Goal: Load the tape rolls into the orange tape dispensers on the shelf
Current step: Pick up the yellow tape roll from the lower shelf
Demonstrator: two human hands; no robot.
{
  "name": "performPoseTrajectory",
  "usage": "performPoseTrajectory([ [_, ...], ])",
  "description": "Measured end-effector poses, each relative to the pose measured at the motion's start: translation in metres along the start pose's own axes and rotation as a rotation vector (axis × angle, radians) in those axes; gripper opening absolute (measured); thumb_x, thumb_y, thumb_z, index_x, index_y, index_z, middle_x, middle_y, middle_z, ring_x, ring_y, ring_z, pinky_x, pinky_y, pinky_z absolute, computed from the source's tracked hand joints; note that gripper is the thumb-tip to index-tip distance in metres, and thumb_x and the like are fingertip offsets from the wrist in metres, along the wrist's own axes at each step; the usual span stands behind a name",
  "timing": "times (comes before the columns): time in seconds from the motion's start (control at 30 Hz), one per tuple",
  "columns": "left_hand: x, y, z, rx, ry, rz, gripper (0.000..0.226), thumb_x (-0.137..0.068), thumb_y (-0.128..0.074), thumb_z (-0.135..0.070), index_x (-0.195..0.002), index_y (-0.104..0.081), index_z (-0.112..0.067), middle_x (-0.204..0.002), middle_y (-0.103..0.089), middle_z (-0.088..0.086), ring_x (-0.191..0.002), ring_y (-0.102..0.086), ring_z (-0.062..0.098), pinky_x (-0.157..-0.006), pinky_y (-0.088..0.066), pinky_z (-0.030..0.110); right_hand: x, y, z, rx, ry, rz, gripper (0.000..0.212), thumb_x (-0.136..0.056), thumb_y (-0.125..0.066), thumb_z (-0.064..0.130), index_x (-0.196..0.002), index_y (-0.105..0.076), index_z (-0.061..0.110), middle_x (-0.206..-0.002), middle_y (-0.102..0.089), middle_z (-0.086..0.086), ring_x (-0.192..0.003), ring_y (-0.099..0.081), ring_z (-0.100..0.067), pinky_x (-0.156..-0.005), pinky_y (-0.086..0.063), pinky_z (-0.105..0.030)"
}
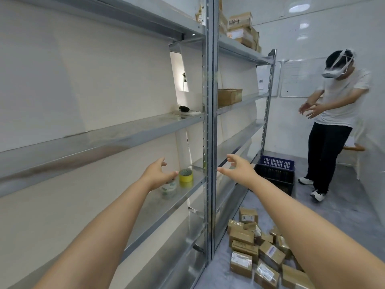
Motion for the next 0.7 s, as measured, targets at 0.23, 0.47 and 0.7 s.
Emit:
performPoseTrajectory([
  [0.23, -0.070, -0.041, -0.002, 0.007, 0.028, 0.011, 0.089, -0.078, -0.070, -0.041, -0.147, -0.022, -0.012, -0.147, -0.041, 0.006, -0.130, -0.044, 0.024, -0.090, -0.037, 0.026, -0.070, 0.003, -0.042, -0.006, -0.010, 0.033, 0.073, -0.080, -0.068, 0.038, -0.140, -0.032, 0.019, -0.144, -0.042, -0.003, -0.132, -0.039, -0.021, -0.102, -0.037, -0.036],
  [0.47, -0.130, -0.087, -0.007, -0.007, 0.125, -0.062, 0.092, -0.075, -0.071, -0.045, -0.146, -0.023, -0.011, -0.146, -0.042, 0.006, -0.132, -0.043, 0.025, -0.102, -0.036, 0.033, -0.157, 0.025, -0.092, -0.011, 0.017, 0.135, 0.071, -0.081, -0.068, 0.034, -0.140, -0.033, 0.016, -0.145, -0.041, -0.006, -0.133, -0.038, -0.024, -0.105, -0.036, -0.038],
  [0.7, -0.173, -0.124, -0.024, 0.030, 0.211, -0.167, 0.089, -0.078, -0.071, -0.041, -0.146, -0.023, -0.009, -0.146, -0.043, 0.007, -0.133, -0.041, 0.024, -0.105, -0.034, 0.033, -0.230, 0.044, -0.121, 0.019, 0.099, 0.280, 0.070, -0.082, -0.067, 0.035, -0.140, -0.033, 0.015, -0.144, -0.042, -0.006, -0.132, -0.039, -0.024, -0.105, -0.037, -0.038],
])
Point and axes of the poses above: each hand's wrist, its own x-axis away from the middle knuckle, its own y-axis out of the back of the hand, z = x × y, the point moved 4 cm from there along -x, towards the middle knuckle
